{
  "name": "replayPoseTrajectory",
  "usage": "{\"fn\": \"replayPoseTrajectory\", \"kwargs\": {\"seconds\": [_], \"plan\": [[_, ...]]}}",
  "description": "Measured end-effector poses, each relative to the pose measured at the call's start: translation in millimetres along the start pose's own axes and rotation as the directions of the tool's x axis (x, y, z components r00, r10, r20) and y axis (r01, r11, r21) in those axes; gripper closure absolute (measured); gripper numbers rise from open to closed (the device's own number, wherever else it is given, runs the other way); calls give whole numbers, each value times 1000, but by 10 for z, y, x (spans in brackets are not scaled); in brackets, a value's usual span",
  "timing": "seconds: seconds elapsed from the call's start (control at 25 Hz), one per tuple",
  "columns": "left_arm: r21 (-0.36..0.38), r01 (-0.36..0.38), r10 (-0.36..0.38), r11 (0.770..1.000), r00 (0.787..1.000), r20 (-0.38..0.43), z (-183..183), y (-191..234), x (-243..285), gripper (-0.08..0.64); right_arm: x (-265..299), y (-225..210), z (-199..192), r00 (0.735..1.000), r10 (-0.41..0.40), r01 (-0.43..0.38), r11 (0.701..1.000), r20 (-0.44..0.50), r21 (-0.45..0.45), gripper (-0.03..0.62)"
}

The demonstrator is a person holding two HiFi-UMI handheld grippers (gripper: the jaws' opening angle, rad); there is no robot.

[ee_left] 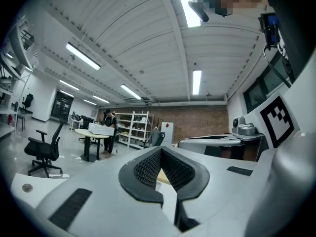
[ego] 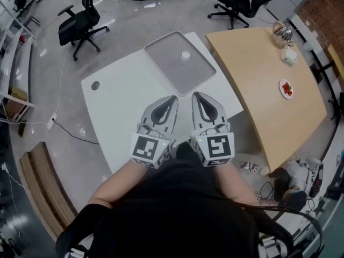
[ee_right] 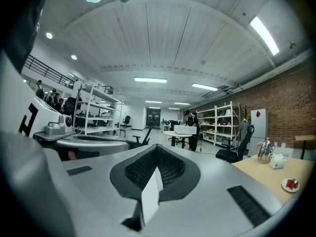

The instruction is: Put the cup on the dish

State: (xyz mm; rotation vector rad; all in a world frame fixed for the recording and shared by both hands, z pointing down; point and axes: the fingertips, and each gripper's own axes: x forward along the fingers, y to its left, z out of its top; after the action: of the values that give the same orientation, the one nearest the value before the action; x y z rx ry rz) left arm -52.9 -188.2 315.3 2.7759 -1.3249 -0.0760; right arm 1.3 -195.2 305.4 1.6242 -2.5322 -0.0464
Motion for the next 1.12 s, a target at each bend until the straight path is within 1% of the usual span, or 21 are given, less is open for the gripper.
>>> {"fn": "replayPoseTrajectory", "kwargs": {"seconds": [0.08, 0.24, 0.36, 0.52, 0.6, 0.88, 1.12], "plan": [[-1, 7, -7, 1000, 1000, 6, 2, -91, -78, 560, -149, 38, 0, 1000, -21, 21, 1000, -4, 4, 580], [-1, 22, -22, 1000, 1000, 16, 19, -234, -175, 560, -357, 141, -84, 1000, -19, 19, 1000, -13, 2, 581], [-16, 26, -25, 1000, 999, 33, 83, -312, -253, 560, -433, 213, -94, 1000, -10, 10, 1000, -23, 13, 581], [-27, 17, -16, 999, 999, 44, 115, -329, -319, 560, -472, 249, -63, 1000, -5, 6, 999, -17, 48, 581], [-23, 20, -19, 1000, 999, 45, 115, -333, -301, 560, -468, 252, -27, 1000, -6, 6, 999, -7, 34, 581], [-19, 12, -11, 1000, 999, 48, 186, -297, -360, 560, -440, 380, 89, 999, 43, -43, 999, 17, 23, 581], [-4, 26, -26, 1000, 998, 50, 193, -309, -315, 560, -394, 331, 50, 1000, 25, -25, 1000, 11, 14, 581]]}}
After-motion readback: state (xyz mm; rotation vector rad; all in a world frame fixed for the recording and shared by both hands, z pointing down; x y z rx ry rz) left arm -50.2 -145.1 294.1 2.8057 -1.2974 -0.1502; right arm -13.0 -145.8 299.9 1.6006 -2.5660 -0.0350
